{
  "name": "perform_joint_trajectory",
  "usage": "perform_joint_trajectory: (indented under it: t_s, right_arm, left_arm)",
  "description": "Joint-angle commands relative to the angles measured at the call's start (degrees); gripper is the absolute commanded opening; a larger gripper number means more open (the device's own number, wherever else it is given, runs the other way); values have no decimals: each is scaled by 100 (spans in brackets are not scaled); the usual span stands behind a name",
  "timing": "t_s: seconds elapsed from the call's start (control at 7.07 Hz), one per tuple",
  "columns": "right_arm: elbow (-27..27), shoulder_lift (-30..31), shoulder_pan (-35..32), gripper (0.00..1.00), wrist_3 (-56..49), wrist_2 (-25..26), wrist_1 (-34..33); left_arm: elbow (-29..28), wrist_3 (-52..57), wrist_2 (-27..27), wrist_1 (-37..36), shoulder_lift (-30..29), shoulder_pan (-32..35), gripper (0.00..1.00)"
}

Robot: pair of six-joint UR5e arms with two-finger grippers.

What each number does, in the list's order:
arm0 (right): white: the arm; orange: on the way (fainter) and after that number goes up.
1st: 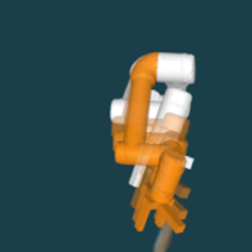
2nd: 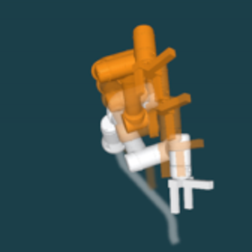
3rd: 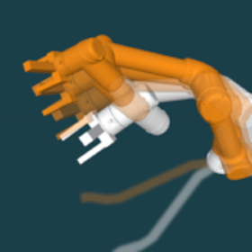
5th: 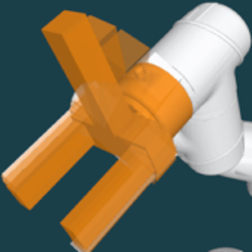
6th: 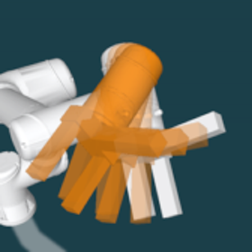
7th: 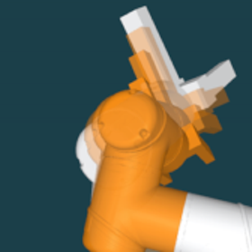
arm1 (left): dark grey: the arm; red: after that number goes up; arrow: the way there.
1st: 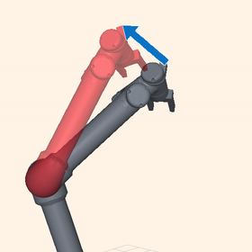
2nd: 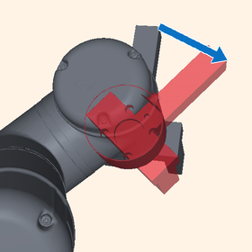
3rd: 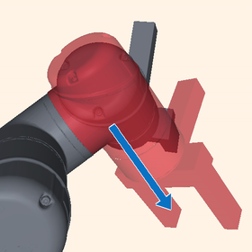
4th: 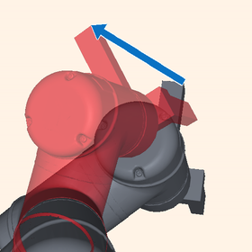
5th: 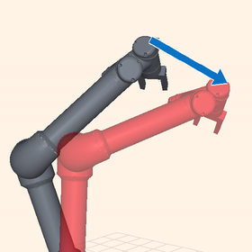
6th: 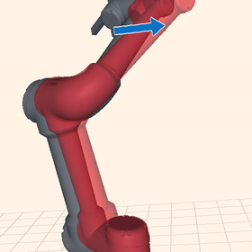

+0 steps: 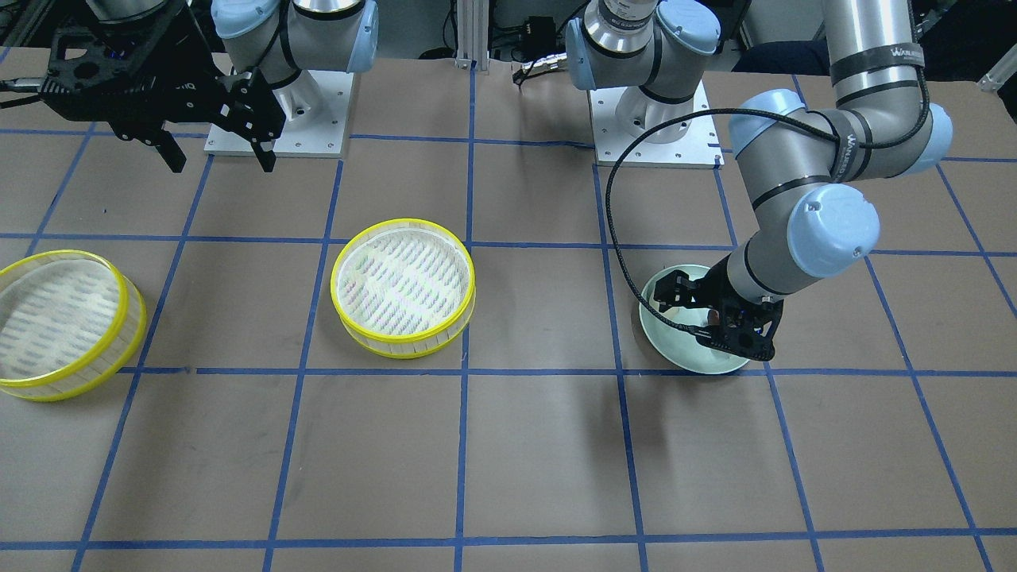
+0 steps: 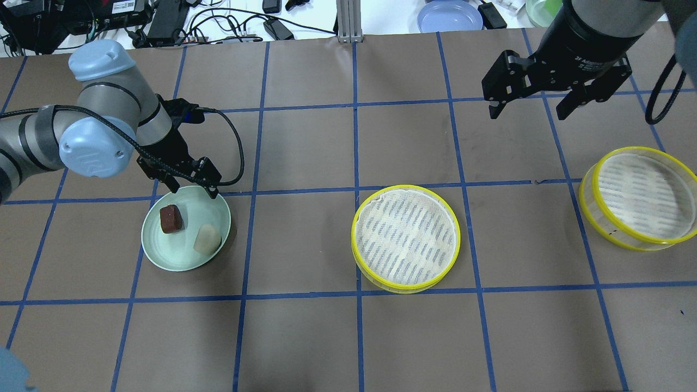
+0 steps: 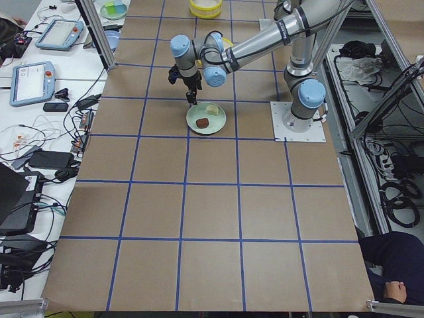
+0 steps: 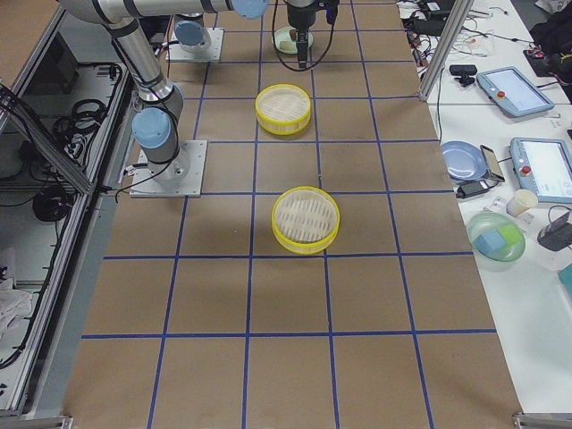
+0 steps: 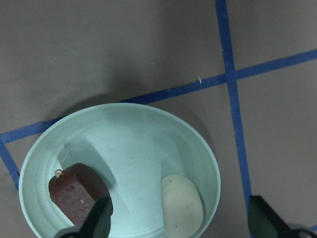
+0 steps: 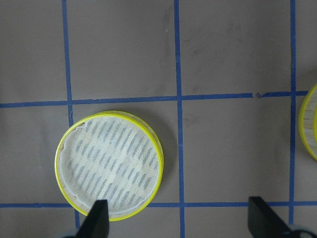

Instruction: Stack buns with steamer

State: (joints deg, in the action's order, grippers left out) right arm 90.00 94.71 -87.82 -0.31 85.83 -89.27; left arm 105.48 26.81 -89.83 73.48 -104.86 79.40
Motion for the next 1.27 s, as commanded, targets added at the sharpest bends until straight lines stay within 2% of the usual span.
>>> perform_joint_trajectory:
  t_s: [0.0,0.14,0.28,0.57,0.71,0.85,0.99,1.13]
  right_arm:
    - [-26,-5,10,100,56,29,-20]
    - [-17,-48,19,100,13,-31,-47]
    - [-17,-75,10,100,-13,12,-90]
    - [0,-110,2,100,352,56,-56]
    - [9,-128,-7,100,382,108,14]
    - [87,-136,-7,100,373,466,6]
    - [279,-137,-7,100,373,522,-3]
    - [334,-145,-7,100,373,435,-3]
  left_arm:
    - [113,624,-175,516,-183,-231,89]
    - [122,624,-88,510,-254,-223,88]
    - [113,571,504,518,-333,-214,88]
    - [122,580,537,518,-464,-214,88]
    - [105,597,537,501,-526,-223,75]
    - [87,615,511,483,-588,-223,64]
    - [96,606,345,466,-632,-232,45]
    - [70,597,82,509,-632,-258,0]
